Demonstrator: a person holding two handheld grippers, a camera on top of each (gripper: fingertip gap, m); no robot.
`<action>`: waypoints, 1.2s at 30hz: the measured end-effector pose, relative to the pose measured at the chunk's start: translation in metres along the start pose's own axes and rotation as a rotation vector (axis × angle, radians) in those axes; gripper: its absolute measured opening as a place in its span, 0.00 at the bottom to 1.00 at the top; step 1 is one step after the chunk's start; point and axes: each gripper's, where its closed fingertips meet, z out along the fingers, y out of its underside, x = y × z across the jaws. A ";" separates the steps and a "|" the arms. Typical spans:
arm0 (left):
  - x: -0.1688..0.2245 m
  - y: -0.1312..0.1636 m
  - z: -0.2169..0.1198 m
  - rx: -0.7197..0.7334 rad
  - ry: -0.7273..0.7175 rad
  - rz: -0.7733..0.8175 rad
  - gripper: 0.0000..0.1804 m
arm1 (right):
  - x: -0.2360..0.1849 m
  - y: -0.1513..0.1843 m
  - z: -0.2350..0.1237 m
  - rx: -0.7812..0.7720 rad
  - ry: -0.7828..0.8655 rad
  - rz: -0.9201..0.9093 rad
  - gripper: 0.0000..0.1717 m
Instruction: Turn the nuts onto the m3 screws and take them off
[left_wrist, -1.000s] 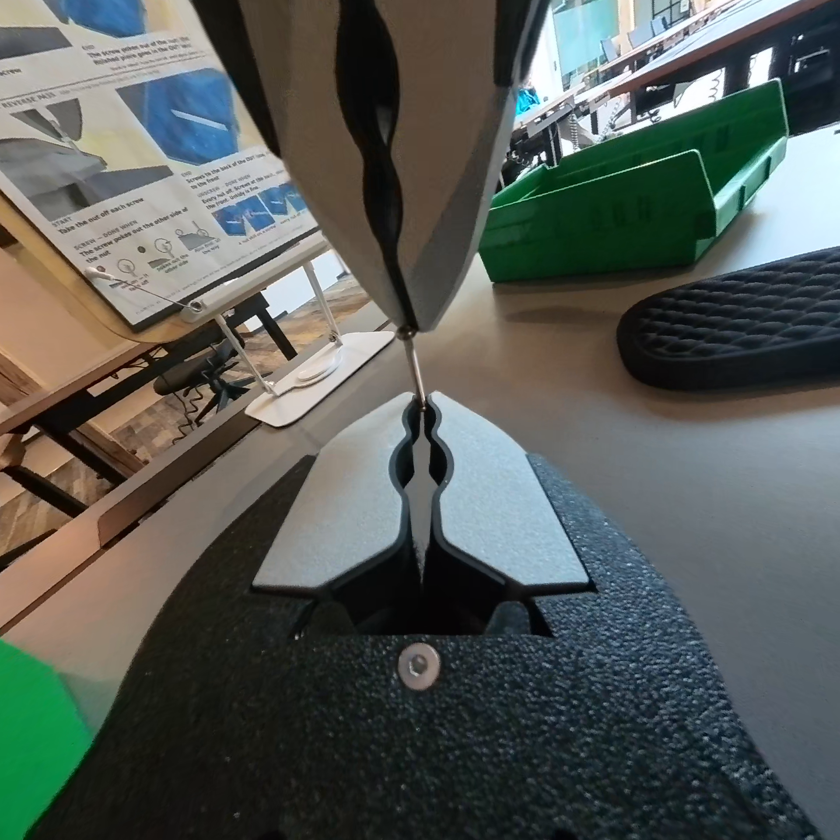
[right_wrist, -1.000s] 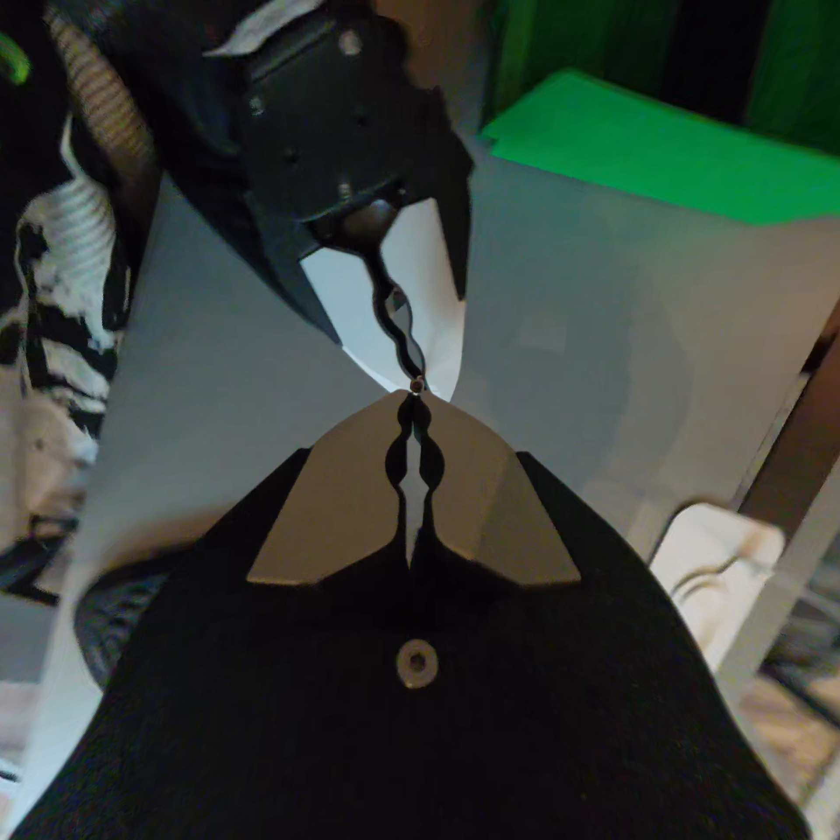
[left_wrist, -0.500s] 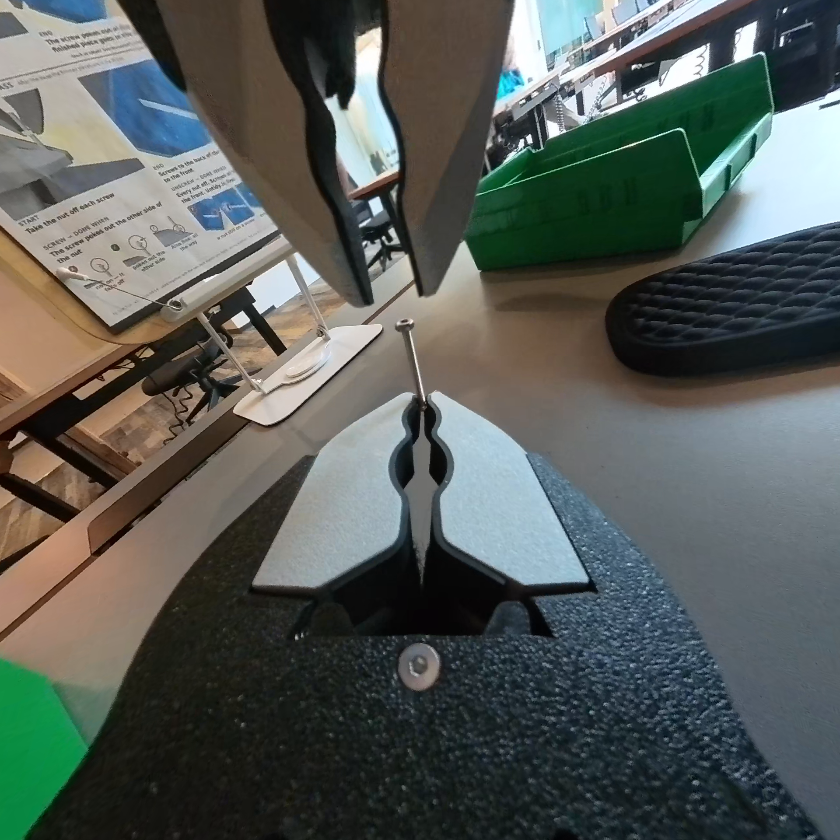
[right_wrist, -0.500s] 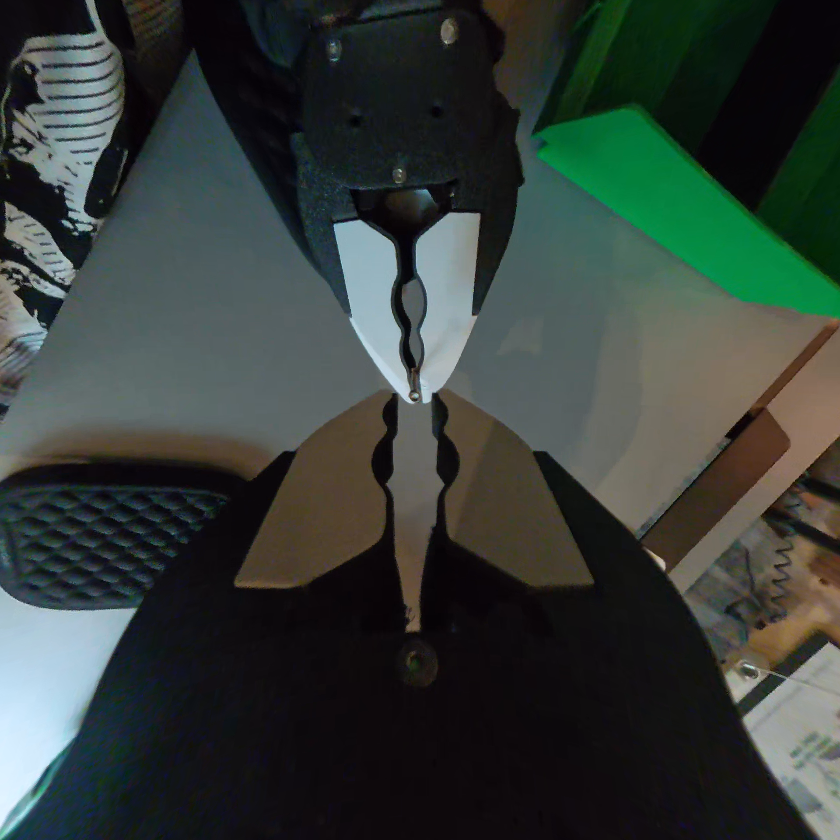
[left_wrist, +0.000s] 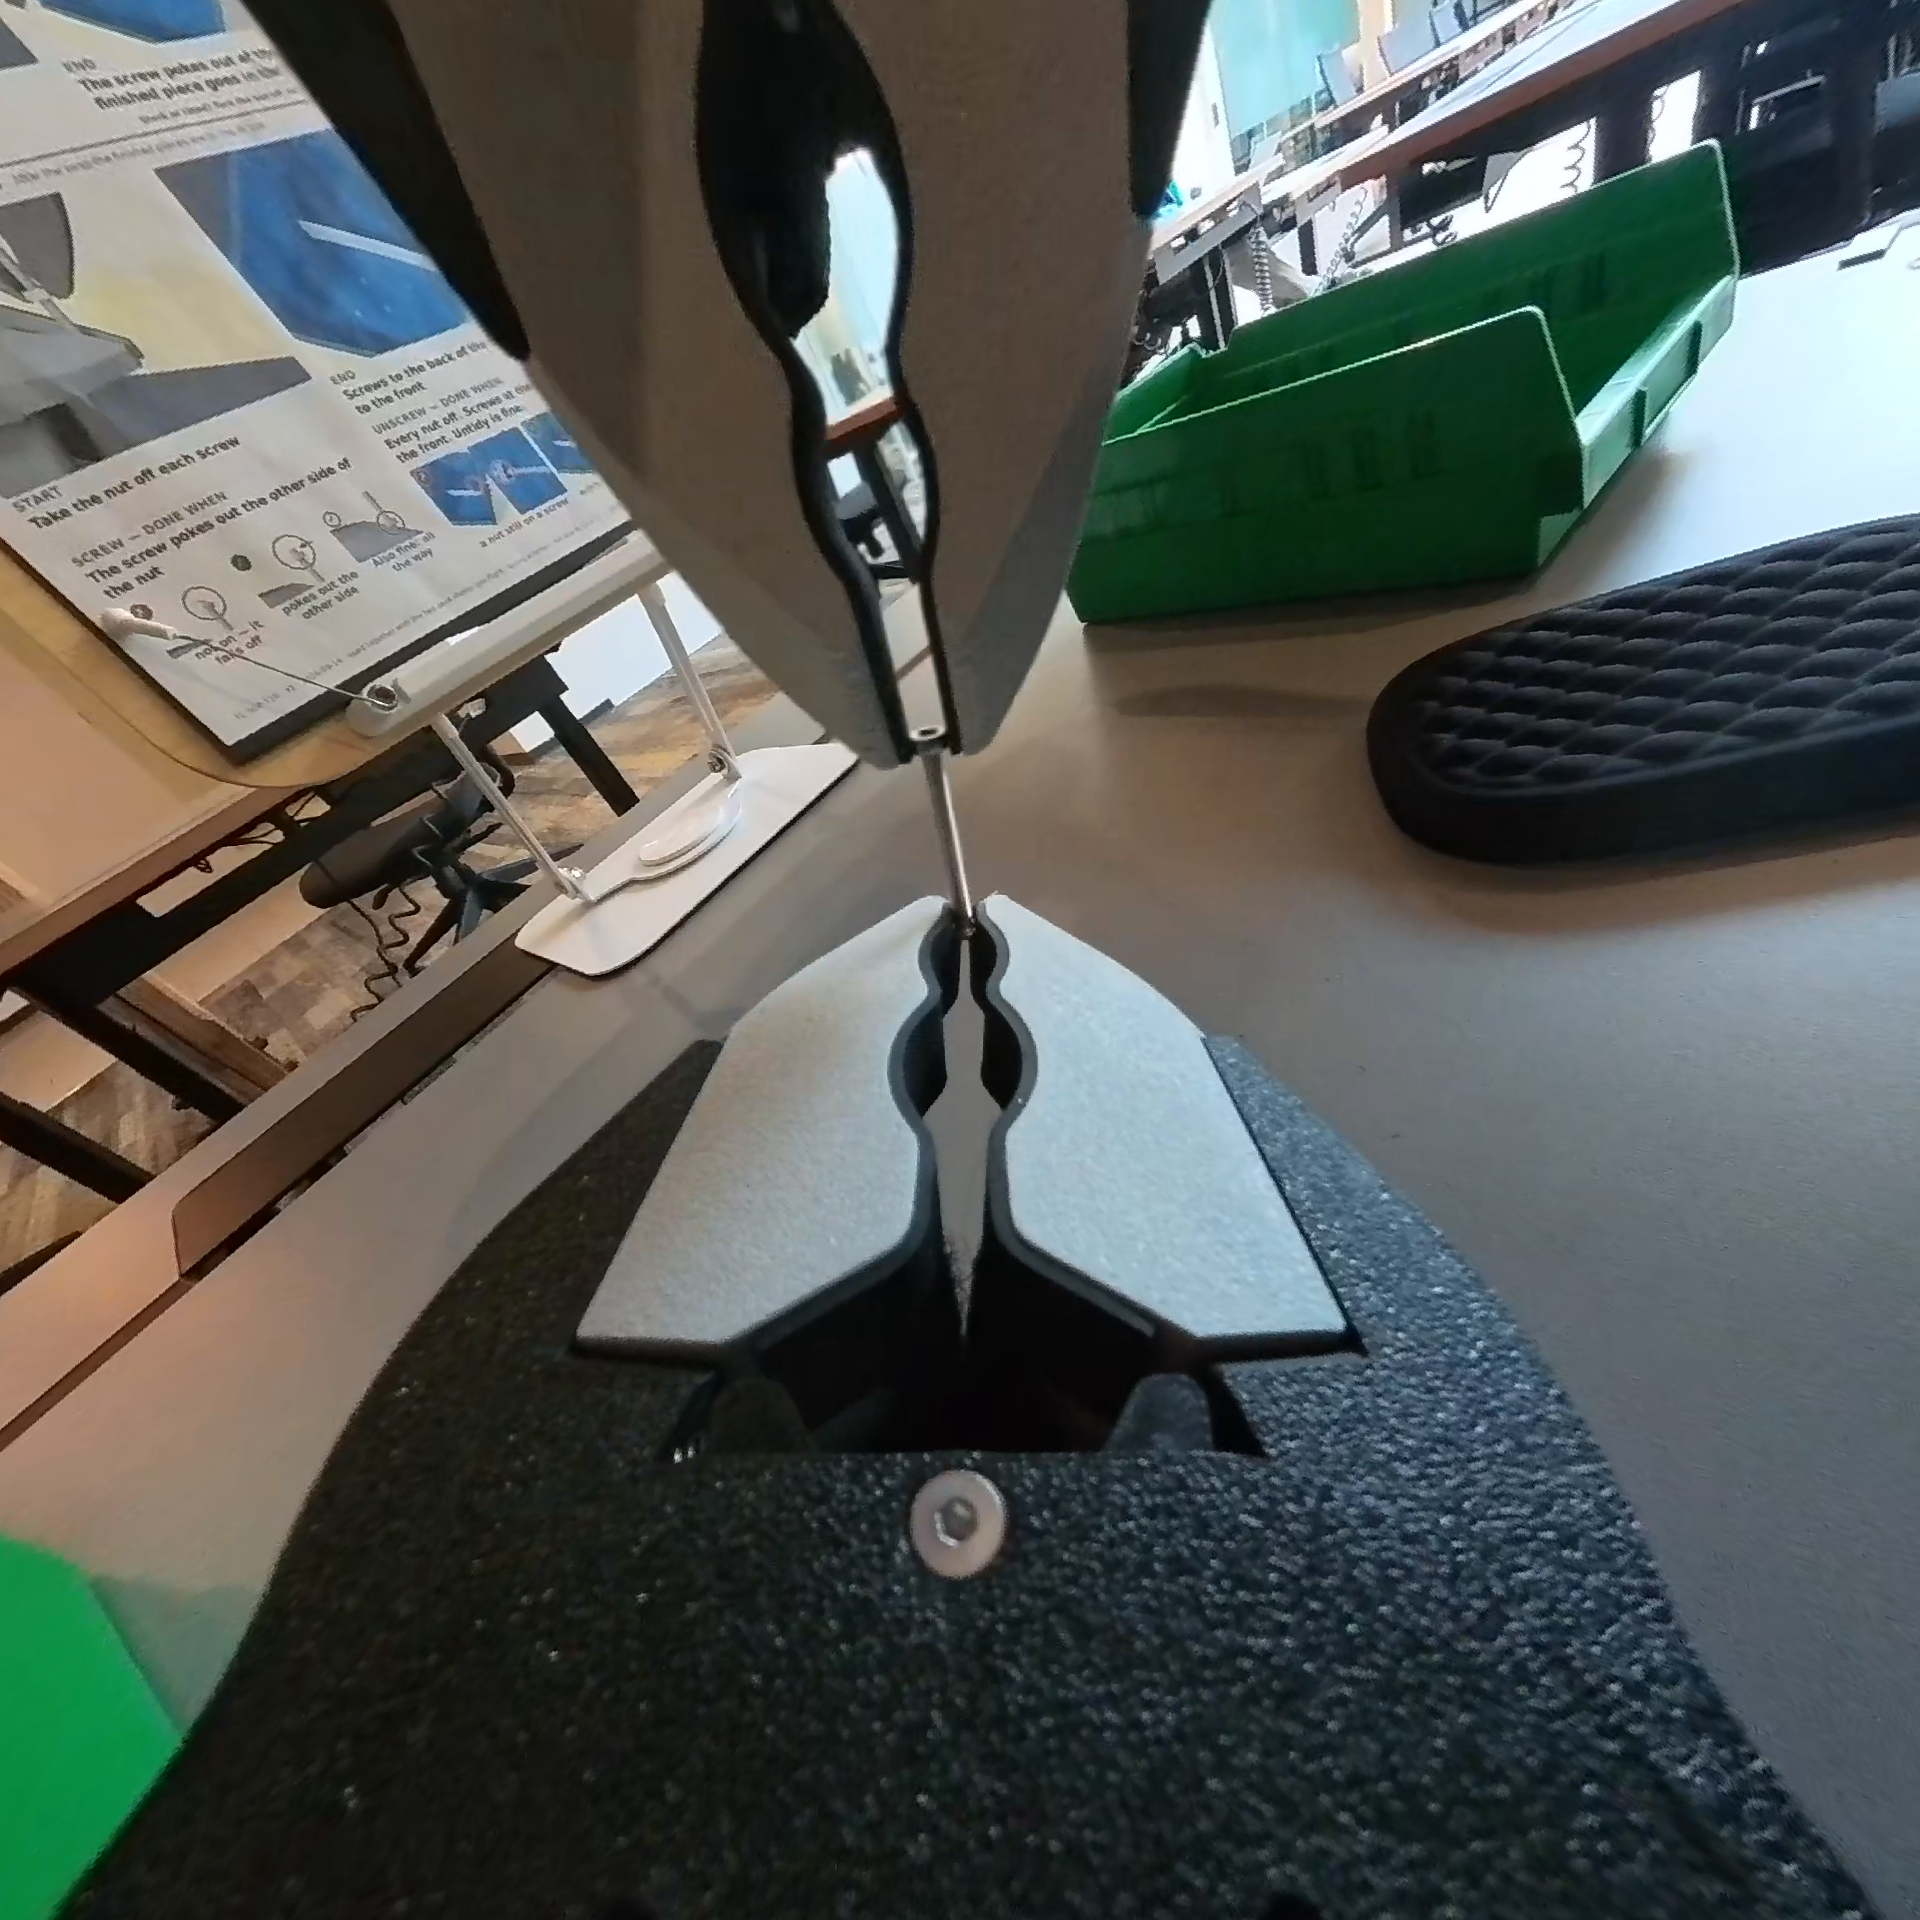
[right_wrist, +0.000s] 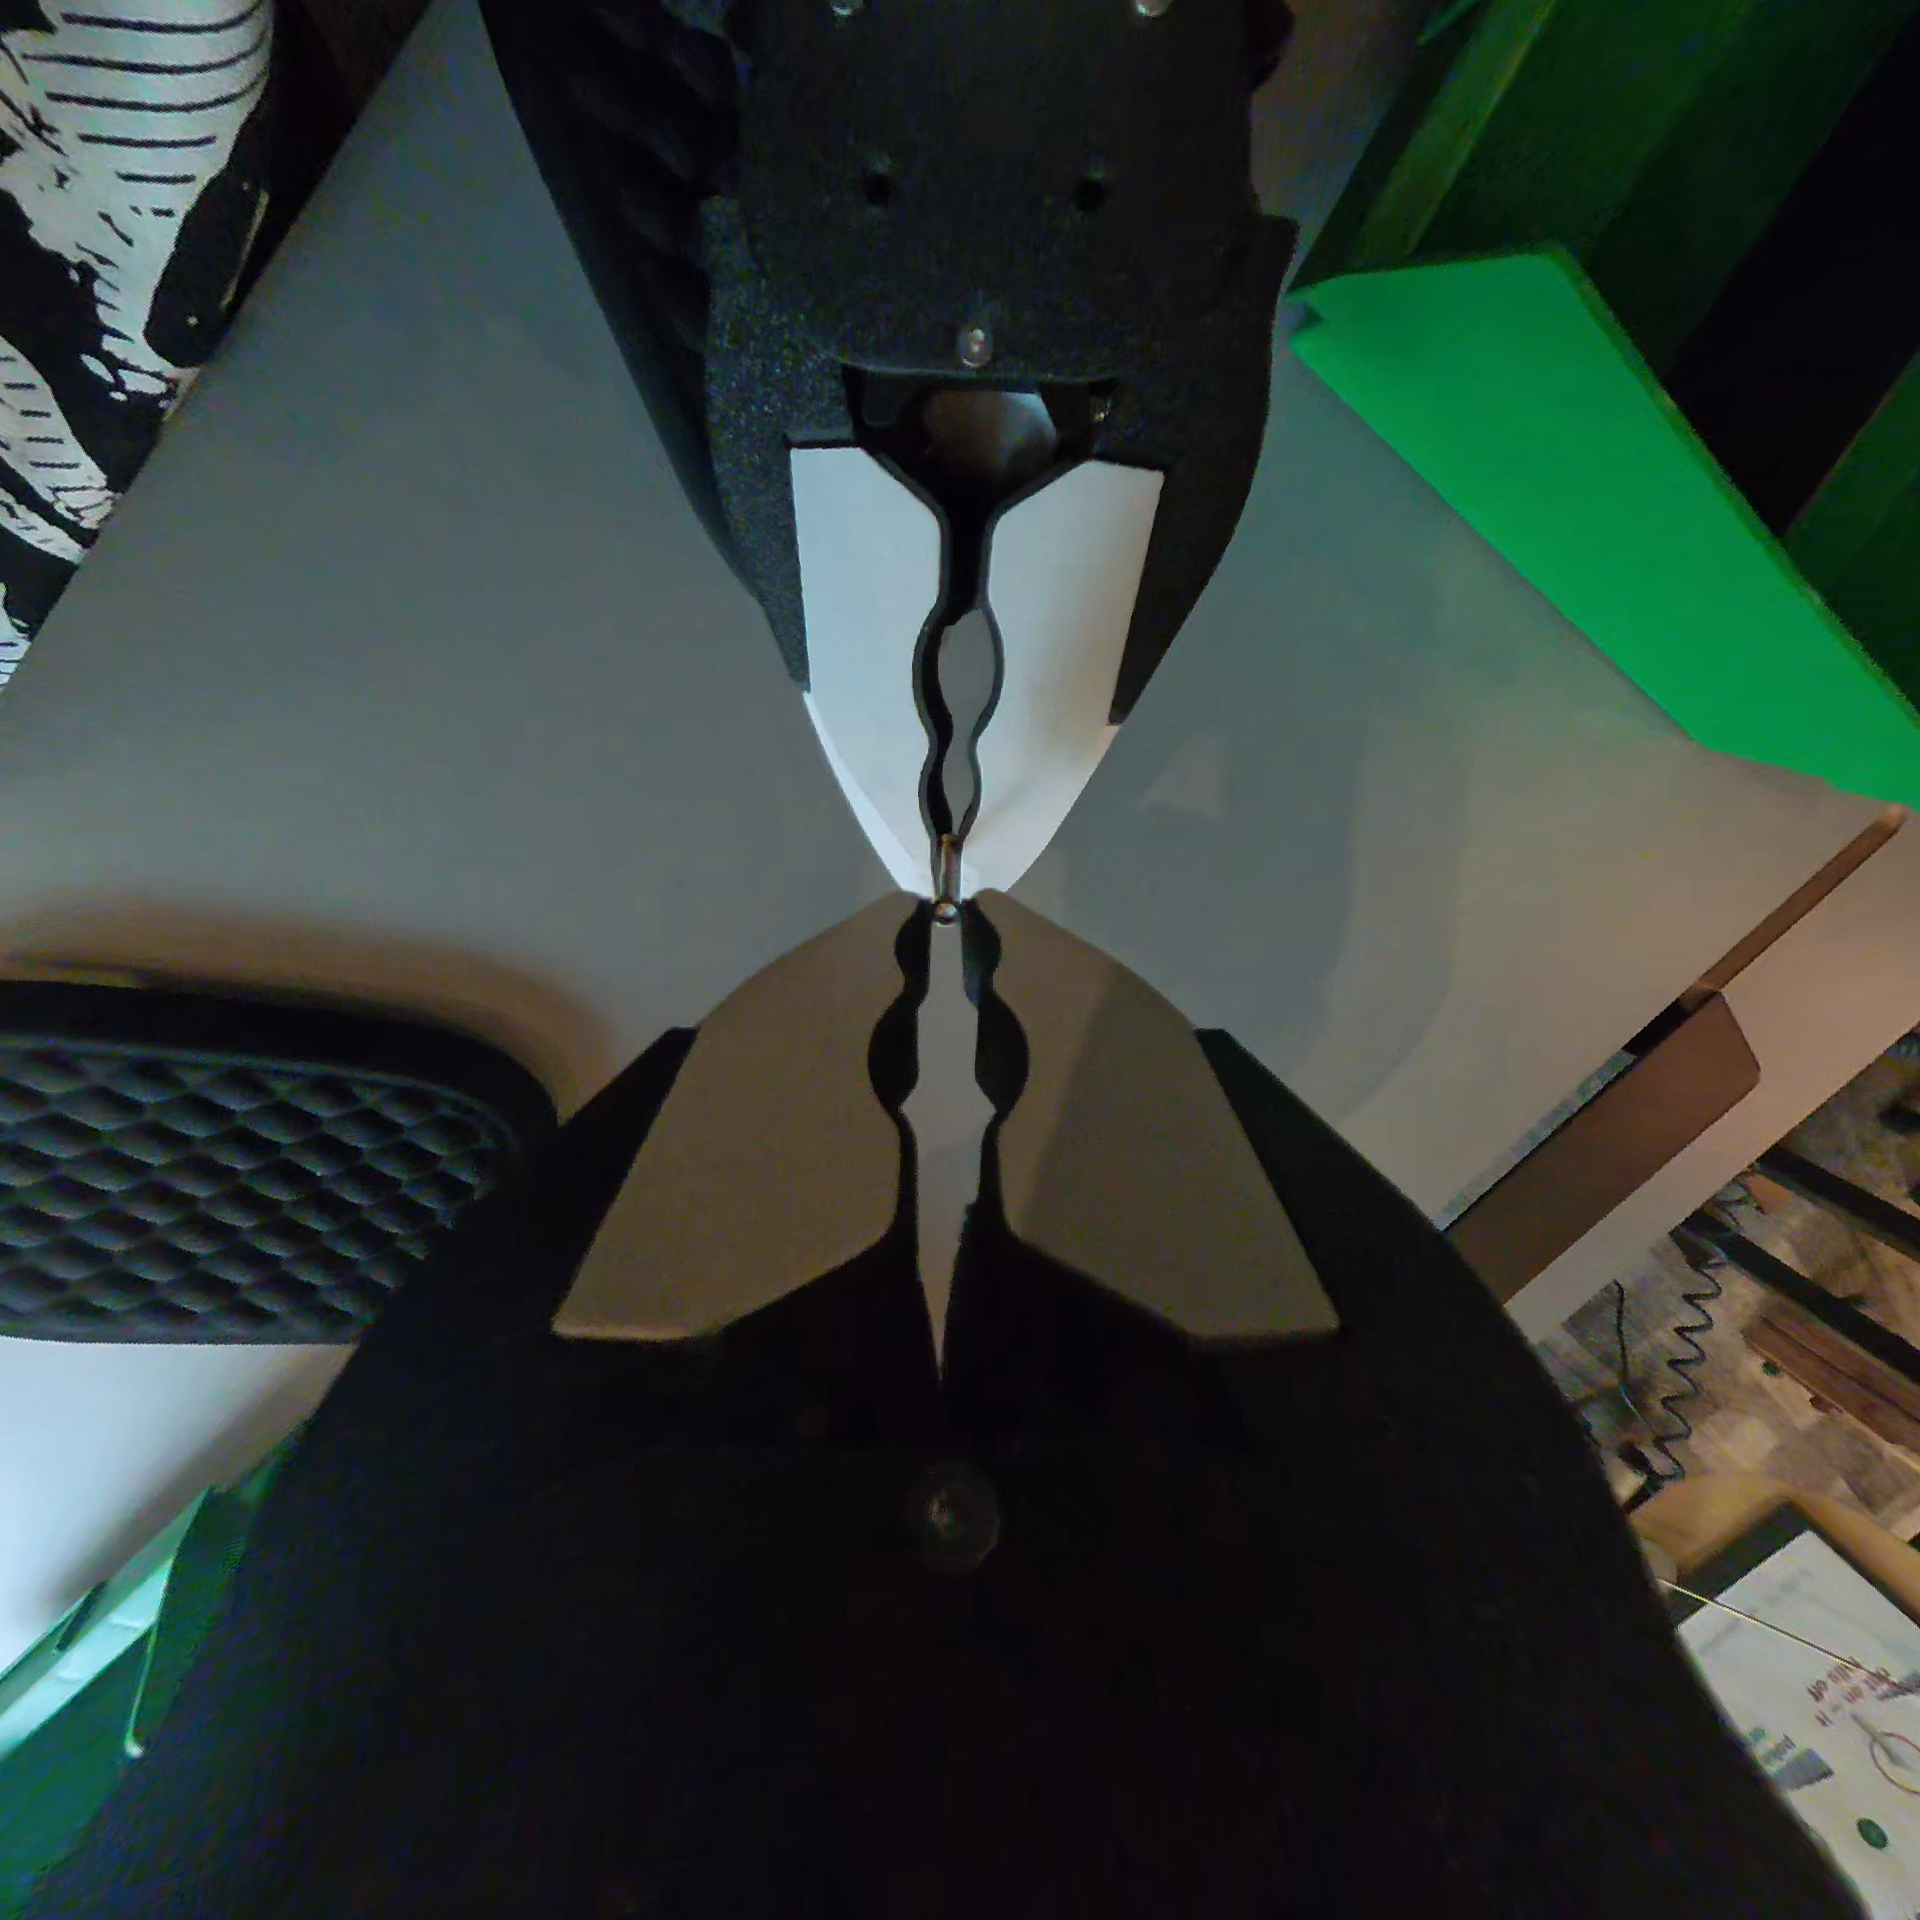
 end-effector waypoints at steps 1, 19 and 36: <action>0.000 0.000 0.000 -0.001 0.000 0.000 0.00 | 0.000 0.000 0.000 0.003 0.001 0.005 0.03; 0.002 -0.001 -0.001 -0.042 -0.032 0.187 0.00 | -0.004 -0.002 -0.001 0.179 0.159 0.436 0.02; -0.002 -0.001 0.000 -0.001 0.025 -0.072 0.00 | -0.001 -0.003 0.000 0.187 0.168 0.501 0.02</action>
